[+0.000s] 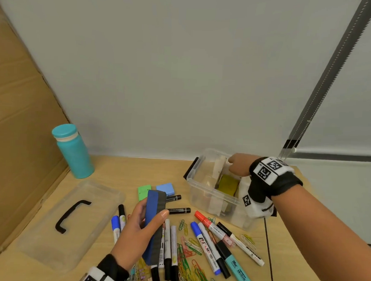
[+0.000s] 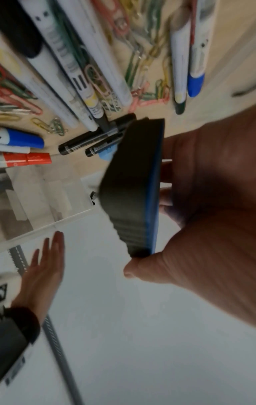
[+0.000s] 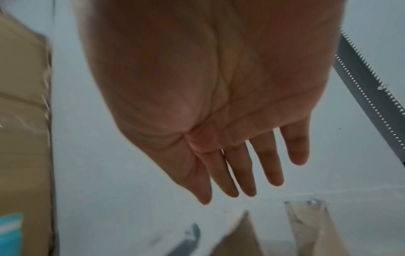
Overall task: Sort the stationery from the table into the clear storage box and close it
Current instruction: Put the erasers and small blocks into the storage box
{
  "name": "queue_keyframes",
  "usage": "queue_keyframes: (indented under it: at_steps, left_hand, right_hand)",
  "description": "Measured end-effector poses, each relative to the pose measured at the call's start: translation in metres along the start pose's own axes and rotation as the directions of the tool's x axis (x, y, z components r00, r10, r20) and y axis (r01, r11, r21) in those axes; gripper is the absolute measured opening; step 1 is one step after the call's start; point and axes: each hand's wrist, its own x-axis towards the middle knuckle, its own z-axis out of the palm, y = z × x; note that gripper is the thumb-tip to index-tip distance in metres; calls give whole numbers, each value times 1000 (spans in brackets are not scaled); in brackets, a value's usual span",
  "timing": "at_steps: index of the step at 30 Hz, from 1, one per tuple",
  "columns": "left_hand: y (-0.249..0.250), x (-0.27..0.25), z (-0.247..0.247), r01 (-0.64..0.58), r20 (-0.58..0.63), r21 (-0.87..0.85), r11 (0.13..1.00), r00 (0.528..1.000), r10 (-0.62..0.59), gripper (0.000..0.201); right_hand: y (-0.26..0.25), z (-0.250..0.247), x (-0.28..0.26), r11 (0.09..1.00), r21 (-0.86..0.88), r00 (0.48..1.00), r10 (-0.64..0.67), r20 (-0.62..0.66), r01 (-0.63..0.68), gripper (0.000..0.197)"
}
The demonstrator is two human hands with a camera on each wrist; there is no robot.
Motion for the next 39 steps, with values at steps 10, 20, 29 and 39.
queue_keyframes:
  at_steps: [10,20,29,39]
  left_hand:
    - [49,43,81,-424,259,616,664,905,338,75]
    - [24,142,88,-297,270,921,251,953,139,58]
    - [9,134,91,-221,198,905,364,975,100,56]
    - [8,130,92,-189,168,905,380,982,87,55]
  right_hand:
    - [-28,21,-100,581,737,929,-326,-177,345,34]
    - [25,5,-84,764,552,754,137,-642,332,30]
    - [-8,-24,-38,973,202,967,-61,-247,113,30]
    - [3,27,81,979,-206,999,-7,-51,-4,38]
